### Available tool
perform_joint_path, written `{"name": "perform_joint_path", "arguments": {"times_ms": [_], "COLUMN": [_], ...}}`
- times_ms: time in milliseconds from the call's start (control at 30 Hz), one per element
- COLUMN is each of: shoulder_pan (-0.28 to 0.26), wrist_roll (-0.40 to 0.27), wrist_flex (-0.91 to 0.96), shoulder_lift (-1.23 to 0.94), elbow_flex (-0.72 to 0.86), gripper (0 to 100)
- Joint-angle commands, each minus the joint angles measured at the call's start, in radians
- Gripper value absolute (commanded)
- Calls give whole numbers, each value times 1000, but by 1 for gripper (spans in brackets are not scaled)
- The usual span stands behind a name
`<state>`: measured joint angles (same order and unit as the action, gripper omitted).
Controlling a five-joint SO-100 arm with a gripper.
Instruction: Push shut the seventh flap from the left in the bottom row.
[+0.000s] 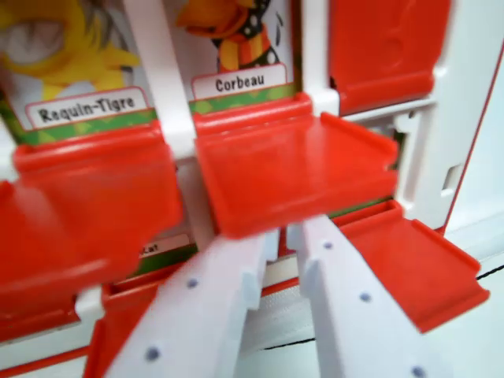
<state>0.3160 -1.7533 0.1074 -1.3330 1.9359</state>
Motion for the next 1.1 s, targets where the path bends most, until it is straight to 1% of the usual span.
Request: {"name": "perform_joint_path", "arguments": {"times_ms": [0,167,400,633,733,900,933,1000,1067], "shoulder_pan": [-23,-29,-26,-26,-25,-26,-28,-25,-20], "wrist_roll": [-3,-3,-2,3,0,6,2,-32,-46], "wrist_flex": [21,17,11,-20,-80,-272,-308,-387,-454], "shoulder_lift": [-3,17,2,-100,-186,-362,-396,-468,-546], "elbow_flex": [-143,-167,-150,-72,-28,8,14,29,57], "gripper": [0,0,0,0,0,0,0,0,0]}}
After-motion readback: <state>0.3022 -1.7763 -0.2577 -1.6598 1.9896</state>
